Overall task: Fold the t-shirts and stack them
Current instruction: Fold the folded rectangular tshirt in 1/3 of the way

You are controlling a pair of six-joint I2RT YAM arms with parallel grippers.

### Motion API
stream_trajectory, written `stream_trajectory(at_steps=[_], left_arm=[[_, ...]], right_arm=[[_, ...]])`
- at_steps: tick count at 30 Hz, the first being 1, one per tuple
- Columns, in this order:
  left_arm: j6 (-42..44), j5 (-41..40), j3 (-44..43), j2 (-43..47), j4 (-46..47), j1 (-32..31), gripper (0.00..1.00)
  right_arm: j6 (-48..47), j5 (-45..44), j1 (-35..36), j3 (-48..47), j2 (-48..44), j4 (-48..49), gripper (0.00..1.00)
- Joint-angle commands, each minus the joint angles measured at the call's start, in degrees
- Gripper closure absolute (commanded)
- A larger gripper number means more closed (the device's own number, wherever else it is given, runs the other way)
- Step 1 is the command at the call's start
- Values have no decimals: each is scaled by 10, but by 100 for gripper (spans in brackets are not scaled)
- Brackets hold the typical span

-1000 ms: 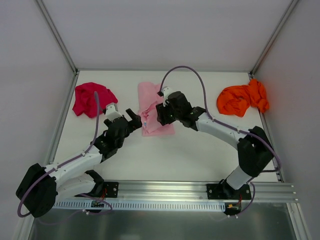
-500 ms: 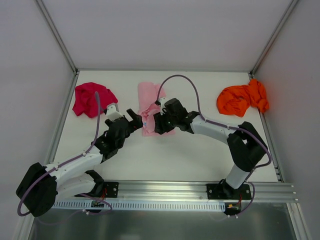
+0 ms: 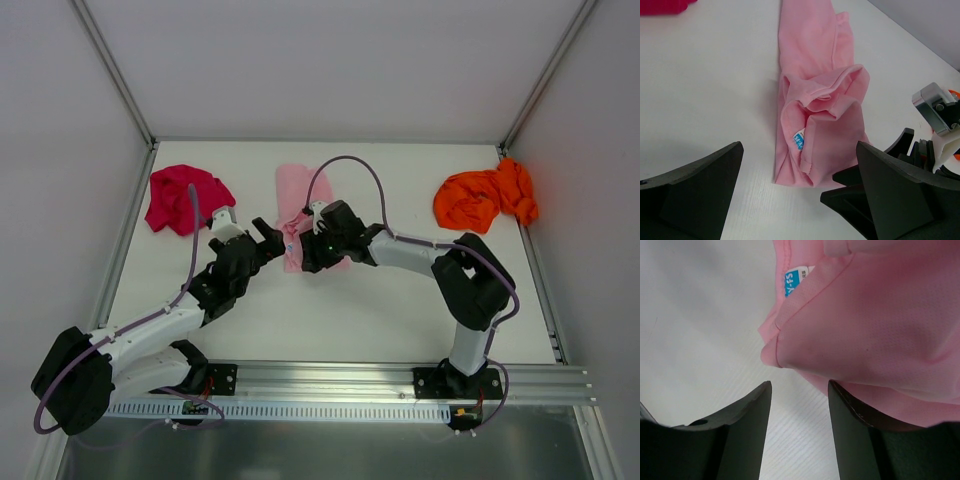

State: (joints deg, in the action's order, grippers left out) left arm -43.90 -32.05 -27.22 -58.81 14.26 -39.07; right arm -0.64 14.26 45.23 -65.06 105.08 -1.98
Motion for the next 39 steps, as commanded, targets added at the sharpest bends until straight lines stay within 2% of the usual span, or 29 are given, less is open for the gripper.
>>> stream_trajectory(at_steps=[1,17,33,35,36,37,39], left_arm=[[6,-22,6,5,22,-6,1],[8,-28,9,-2,24,-6,1],[15,-59,22,46,3,-6,1],[17,-58,22,49,2,-5,1],[17,-59,22,49,1,-5,1],[16,-60,22,49,1,-6,1],[14,-64,23,49,-2,-6,1]], right_arm=[[5,13,9,-27,0,37,46],[-7,1,13,-78,21,5,46],[-26,-25,24,-96,45,-19,46],[-27,-28,24,-96,47,-20,54],[-27,-27,23,-96,48,-20,62],[-27,-26,24,-97,49,-21,81],[-30,-32,24,-97,49,-22,98]])
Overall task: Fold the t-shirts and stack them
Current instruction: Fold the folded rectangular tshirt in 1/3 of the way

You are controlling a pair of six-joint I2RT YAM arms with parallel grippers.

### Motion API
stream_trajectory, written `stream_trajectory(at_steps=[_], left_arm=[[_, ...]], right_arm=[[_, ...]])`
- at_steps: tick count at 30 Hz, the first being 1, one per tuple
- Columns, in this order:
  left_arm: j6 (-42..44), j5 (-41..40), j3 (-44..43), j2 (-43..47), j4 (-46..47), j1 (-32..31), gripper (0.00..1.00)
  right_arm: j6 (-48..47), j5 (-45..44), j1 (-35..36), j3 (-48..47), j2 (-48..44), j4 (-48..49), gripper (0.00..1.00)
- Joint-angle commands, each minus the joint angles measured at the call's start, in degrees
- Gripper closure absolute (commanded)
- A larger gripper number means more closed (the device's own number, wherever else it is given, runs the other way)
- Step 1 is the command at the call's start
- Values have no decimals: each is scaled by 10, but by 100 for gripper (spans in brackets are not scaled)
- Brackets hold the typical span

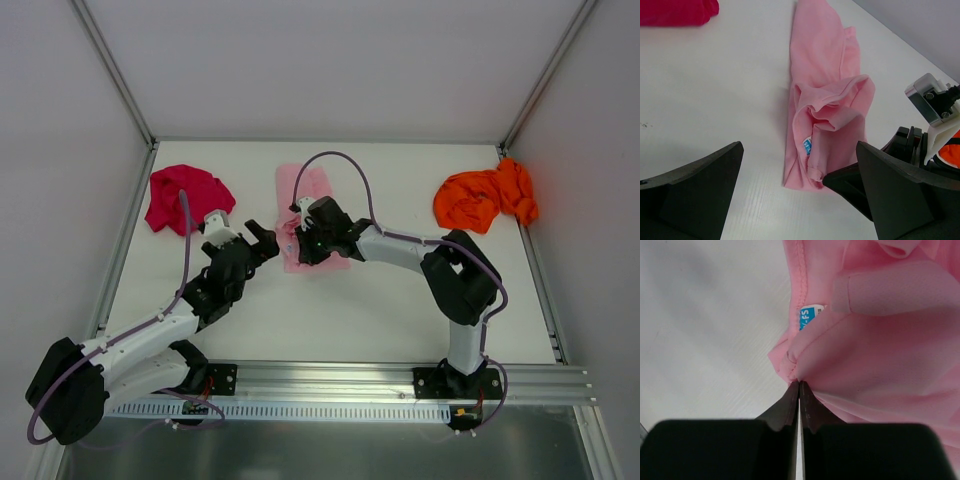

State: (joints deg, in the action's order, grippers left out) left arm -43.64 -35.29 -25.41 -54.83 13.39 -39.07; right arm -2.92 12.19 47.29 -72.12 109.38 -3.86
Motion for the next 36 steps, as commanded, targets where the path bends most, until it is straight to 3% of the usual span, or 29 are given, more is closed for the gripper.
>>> stream_trajectory(at_steps=[1,7,17,26,36], left_arm=[[10,-34,7,10,8,-5,1],[10,-36,8,4,9,-5,1],[3,-44,23,9,9,-6,1],[0,-46,41,26,7,-5,1],[-4,-40,55,27,10,-5,1]], right_arm=[[-9,-15,4,-25,2,-4,99],[-25,-43,4,-29,-10,-10,99],[-69,-197,1,-112,-32,-64,99],[-106,-288,-12,-170,-3,-47,99],[-115,-350,-52,-284,88,-82,98]])
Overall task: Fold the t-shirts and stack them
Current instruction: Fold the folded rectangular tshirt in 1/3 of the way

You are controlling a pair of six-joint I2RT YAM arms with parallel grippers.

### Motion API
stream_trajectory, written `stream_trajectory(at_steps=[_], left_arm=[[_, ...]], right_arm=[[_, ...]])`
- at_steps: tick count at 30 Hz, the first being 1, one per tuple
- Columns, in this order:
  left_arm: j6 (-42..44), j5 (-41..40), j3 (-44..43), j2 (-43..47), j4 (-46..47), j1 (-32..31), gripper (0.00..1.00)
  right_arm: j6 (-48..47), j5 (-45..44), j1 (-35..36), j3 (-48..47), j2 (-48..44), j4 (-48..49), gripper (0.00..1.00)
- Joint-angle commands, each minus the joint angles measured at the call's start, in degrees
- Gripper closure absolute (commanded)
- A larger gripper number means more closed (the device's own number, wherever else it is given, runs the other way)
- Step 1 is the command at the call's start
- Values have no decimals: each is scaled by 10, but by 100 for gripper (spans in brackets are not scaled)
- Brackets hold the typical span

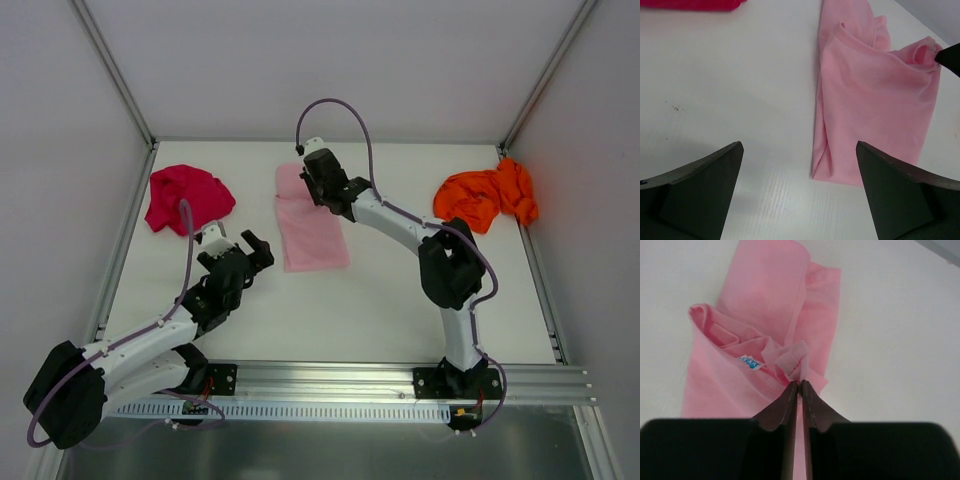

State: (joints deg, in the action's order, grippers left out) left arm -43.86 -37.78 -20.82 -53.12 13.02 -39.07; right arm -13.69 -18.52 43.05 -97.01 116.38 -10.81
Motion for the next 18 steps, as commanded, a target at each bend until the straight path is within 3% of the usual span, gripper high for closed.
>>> stream_trajectory(at_steps=[1,2,3,4,13,18], left_arm=[[-2,-15,10,10,14,-5,1],[-2,-13,11,10,16,-5,1],[-1,-13,12,10,16,-6,1],[-2,-13,13,10,15,-5,1],[0,48,19,-23,53,-5,1],[-11,99,31,-70,104,-5,1]], right_arm=[[-3,-45,-10,-48,24,-25,85],[2,-62,-12,-61,31,-38,60],[4,-67,-12,-70,40,-46,20],[4,-66,-11,-74,39,-52,11],[32,-82,1,63,-62,4,9],[49,-149,1,127,-158,-4,9]])
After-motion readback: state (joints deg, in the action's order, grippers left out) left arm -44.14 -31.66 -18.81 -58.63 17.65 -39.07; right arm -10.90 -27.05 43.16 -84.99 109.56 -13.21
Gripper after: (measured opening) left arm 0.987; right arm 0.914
